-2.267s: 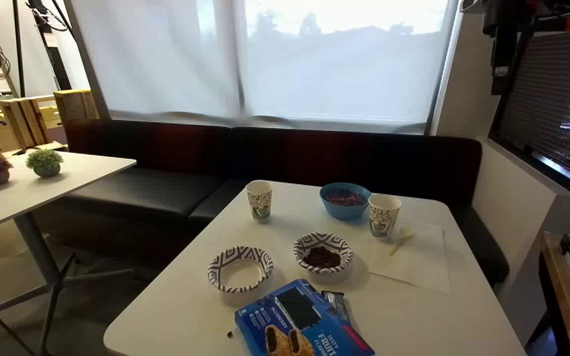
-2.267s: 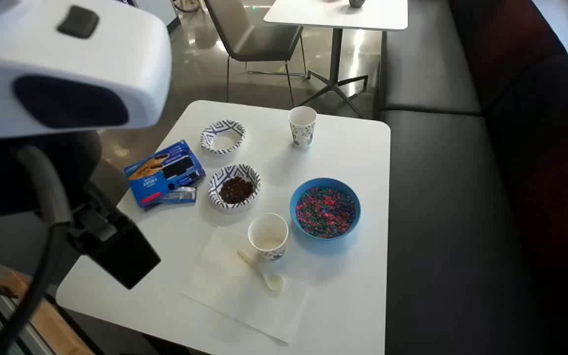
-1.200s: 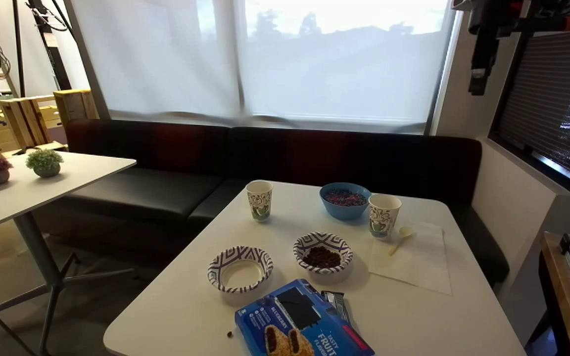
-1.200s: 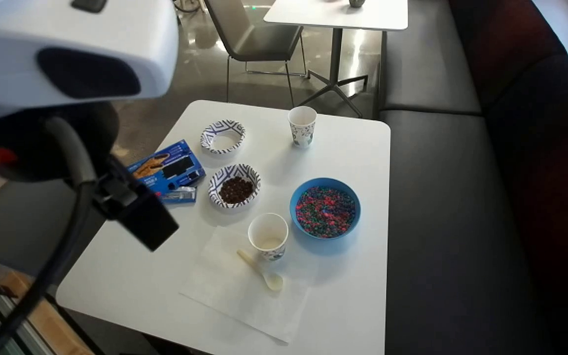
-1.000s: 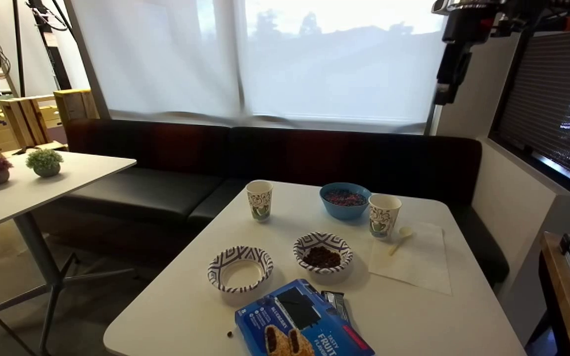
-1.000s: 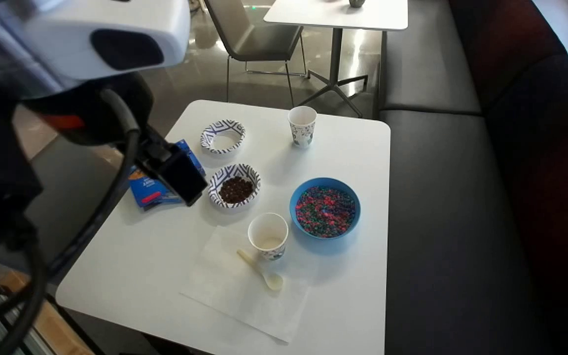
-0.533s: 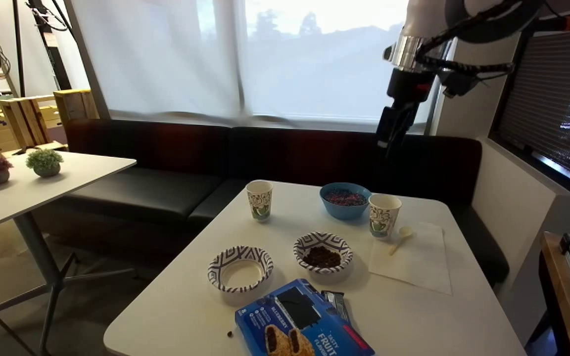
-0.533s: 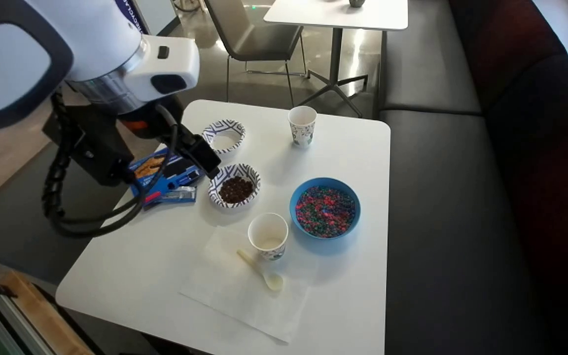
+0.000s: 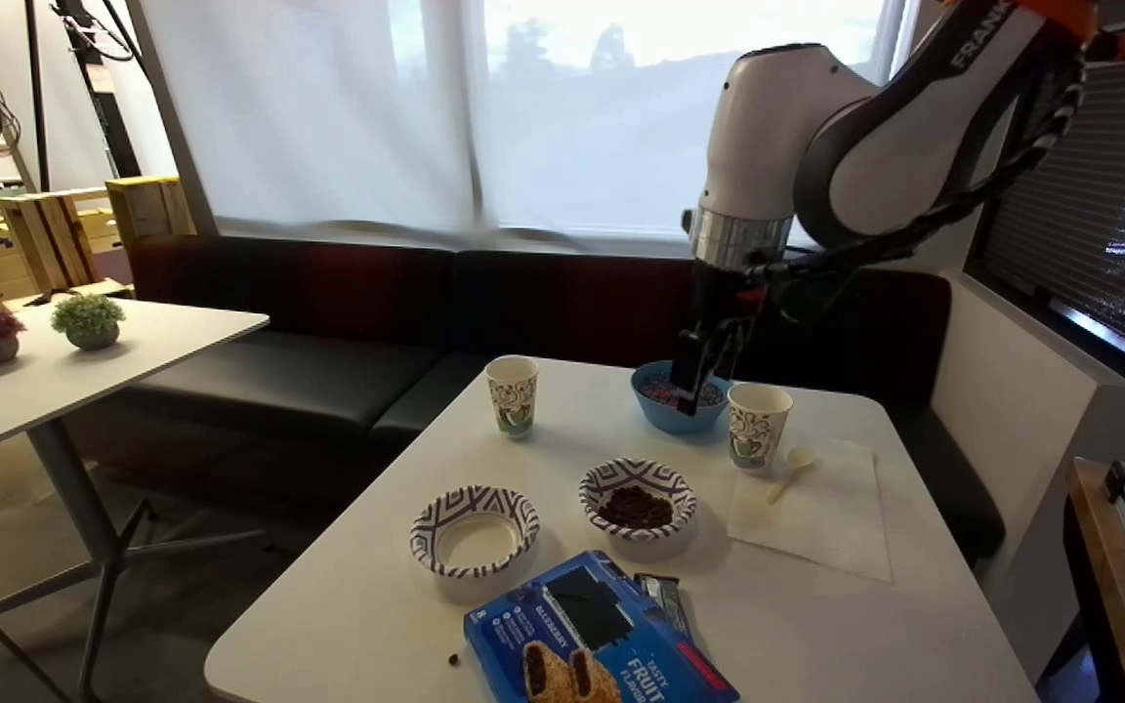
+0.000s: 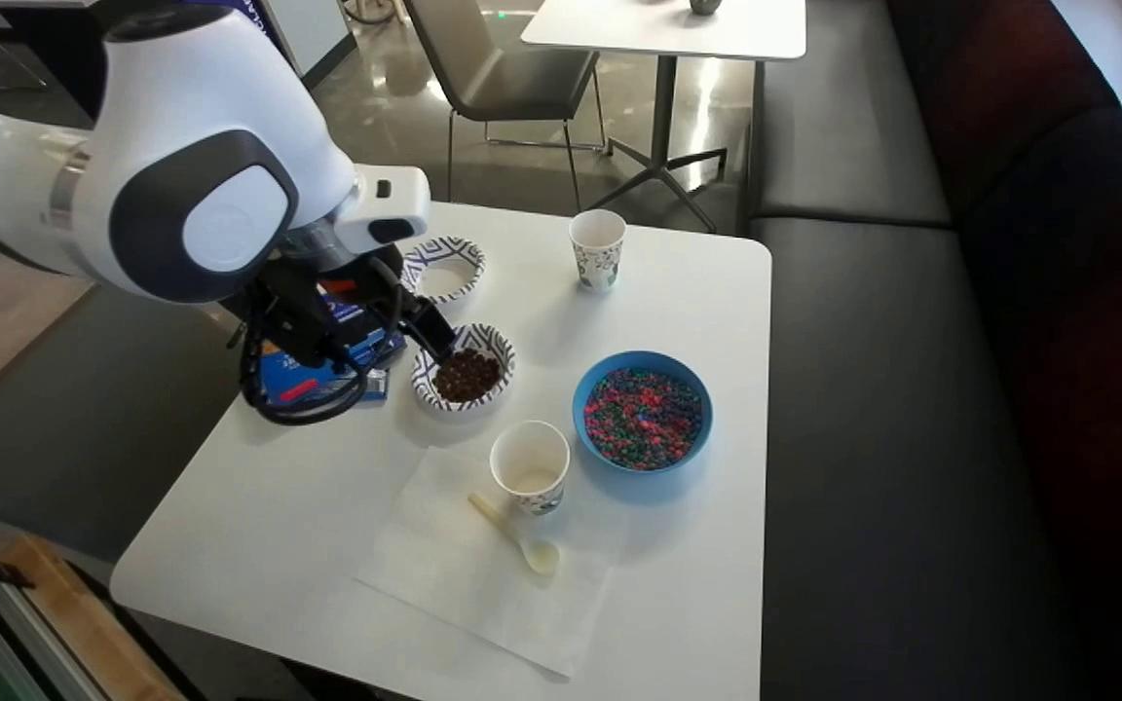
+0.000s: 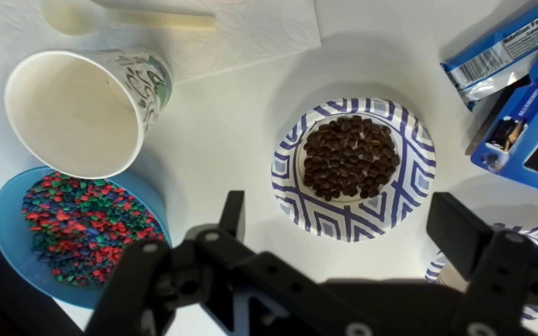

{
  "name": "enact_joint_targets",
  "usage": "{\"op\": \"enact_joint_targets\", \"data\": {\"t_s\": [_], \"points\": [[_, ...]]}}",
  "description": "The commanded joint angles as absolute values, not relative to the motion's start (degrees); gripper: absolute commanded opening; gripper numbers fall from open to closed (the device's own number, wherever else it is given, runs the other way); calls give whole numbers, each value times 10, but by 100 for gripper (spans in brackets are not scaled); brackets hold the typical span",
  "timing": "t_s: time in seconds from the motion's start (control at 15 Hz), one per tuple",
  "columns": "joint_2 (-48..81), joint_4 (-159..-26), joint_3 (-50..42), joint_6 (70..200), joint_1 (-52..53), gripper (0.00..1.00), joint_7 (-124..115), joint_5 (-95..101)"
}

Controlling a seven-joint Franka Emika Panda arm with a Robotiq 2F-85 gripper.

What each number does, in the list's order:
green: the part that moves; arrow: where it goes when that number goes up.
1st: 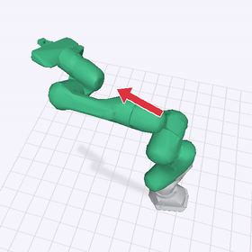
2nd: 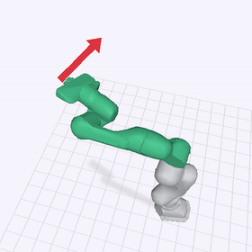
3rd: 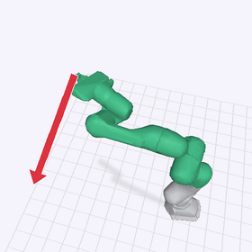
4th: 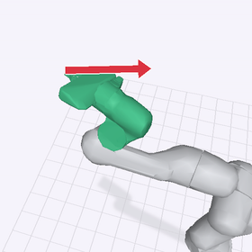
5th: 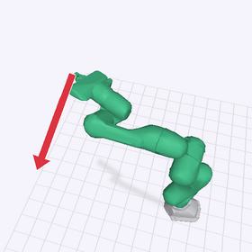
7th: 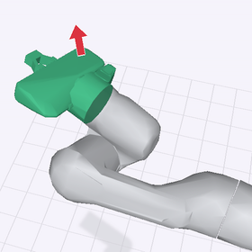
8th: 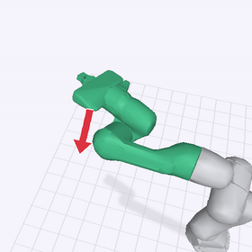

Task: Pour the white plate's contents into the cup to the right

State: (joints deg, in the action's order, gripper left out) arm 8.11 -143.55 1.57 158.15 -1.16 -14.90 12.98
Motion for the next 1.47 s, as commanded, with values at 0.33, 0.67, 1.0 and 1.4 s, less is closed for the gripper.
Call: {"op": "enact_joint_targets", "data": {"t_s": [0.33, 0.67, 1.0, 1.4], "points": [[252, -1290, -35, 1577, 120, 100, -285, 145], [333, -1227, -76, 1592, 173, 100, -380, 112], [326, -1232, -77, 1582, 173, 100, -359, 107], [336, -1220, -87, 1565, 184, 100, -365, 115]]}}
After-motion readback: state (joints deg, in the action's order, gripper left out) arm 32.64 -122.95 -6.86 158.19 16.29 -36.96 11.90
